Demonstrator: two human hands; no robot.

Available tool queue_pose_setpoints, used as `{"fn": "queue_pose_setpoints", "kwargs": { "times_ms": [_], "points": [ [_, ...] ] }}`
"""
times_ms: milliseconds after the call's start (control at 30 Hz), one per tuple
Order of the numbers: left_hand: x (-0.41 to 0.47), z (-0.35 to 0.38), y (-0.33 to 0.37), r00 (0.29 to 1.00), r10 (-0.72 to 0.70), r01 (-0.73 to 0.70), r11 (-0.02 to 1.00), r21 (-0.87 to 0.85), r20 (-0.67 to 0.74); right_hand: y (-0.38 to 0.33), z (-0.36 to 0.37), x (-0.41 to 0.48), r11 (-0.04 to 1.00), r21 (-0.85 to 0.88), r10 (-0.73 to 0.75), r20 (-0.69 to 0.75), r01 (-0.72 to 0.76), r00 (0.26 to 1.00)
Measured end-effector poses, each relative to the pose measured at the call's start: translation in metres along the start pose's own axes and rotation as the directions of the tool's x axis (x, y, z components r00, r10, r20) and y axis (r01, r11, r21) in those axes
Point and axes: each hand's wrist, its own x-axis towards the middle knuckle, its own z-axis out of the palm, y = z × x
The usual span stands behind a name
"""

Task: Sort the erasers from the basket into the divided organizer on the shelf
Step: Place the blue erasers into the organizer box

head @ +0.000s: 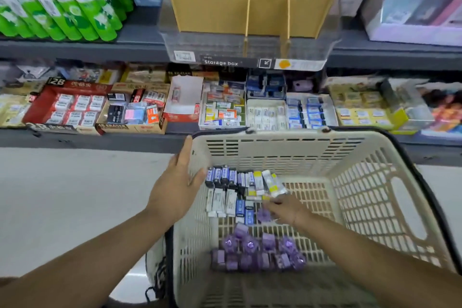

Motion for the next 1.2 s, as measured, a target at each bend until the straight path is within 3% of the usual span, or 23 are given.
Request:
{"fn": "queue_pose_setpoints", "kwargs": {
  "times_ms": [133,233,433,500,567,633,700,900,1200],
  "points": [
    [0.000,0.006,0.000,0.993,-0.005,0.005,1.000,0.003,-0.119,-0.008,0.038,0.005,0.998,-0.015,-0.063,-0.038,0.062,0.997],
    [0.000,0.007,-0.001,0.993,-0.006,0.005,1.000,-0.006,-0.117,-0.012,0.046,0.006,0.945,-0.301,-0.147,-0.044,0.127,0.988],
    [0.001,0.008,-0.004,0.993,0.008,-0.011,1.000,-0.027,-0.118,-0.001,0.045,0.001,0.729,-0.682,-0.008,-0.101,-0.064,0.995],
    [0.001,0.009,-0.005,0.993,0.018,-0.022,0.999,-0.029,-0.120,-0.004,0.048,0.003,0.785,-0.619,-0.026,-0.091,-0.036,0.996],
    [0.001,0.008,-0.005,0.992,0.024,-0.028,0.999,-0.031,-0.123,-0.007,0.055,0.009,0.911,-0.410,0.011,-0.095,-0.049,0.995],
    [0.001,0.008,-0.005,0.992,0.023,-0.027,0.999,-0.034,-0.122,-0.009,0.069,0.019,0.977,-0.148,0.135,-0.124,-0.153,0.983],
    [0.001,0.008,-0.005,0.992,0.029,-0.033,0.999,-0.032,-0.125,-0.013,0.085,0.023,0.968,0.041,0.250,-0.188,-0.247,0.950],
    [0.001,0.008,-0.004,0.991,0.037,-0.041,0.999,-0.026,-0.130,-0.017,0.106,0.021,0.955,-0.018,0.272,-0.341,-0.296,0.900],
    [0.000,0.007,-0.005,0.991,0.041,-0.047,0.998,-0.041,-0.131,-0.003,0.086,0.019,0.942,-0.187,0.211,-0.313,-0.279,0.926]
  ]
}}
